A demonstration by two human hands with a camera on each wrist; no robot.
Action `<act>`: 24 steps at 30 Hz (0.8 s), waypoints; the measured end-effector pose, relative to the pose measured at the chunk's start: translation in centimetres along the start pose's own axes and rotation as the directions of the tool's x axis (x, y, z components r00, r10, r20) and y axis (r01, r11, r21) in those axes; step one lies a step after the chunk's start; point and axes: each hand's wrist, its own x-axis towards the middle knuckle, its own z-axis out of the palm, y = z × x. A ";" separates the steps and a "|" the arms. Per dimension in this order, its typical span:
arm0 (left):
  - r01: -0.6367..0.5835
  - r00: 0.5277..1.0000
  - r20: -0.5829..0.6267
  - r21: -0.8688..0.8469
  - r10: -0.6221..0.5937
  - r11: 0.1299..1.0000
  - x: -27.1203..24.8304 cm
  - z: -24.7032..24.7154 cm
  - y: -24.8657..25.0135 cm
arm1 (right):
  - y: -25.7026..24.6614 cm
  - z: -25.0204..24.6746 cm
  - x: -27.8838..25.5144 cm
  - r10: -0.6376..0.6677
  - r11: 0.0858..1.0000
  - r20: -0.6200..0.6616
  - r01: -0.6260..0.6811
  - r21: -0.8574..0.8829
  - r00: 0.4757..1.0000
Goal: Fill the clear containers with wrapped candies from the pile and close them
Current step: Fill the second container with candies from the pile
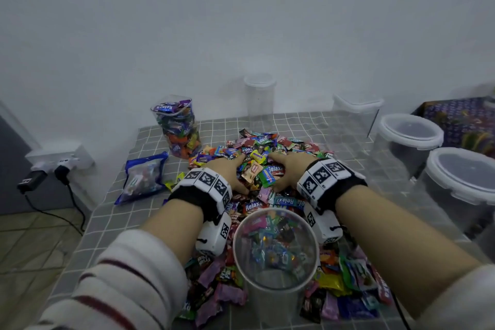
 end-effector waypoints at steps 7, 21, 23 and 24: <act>0.051 0.984 -0.168 -0.007 -0.051 0.999 -0.5 0.6 -0.6 | -0.5 0.0 -0.9 -0.003 0.999 -0.024 0.002 -0.034 1.000; 0.080 0.911 -0.365 -0.295 -0.190 0.952 -4.1 0.0 -1.4 | 0.4 -0.3 -3.2 0.075 0.991 -0.183 -0.053 0.123 0.980; 0.060 0.908 -0.371 -0.341 -0.193 0.938 -4.7 -0.4 -1.2 | 0.4 -0.5 -4.1 0.076 0.985 -0.214 -0.040 0.169 0.974; 0.049 0.910 -0.366 -0.368 -0.193 0.929 -5.1 -0.6 -1.1 | 0.4 -0.7 -4.5 0.080 0.980 -0.235 -0.034 0.194 0.969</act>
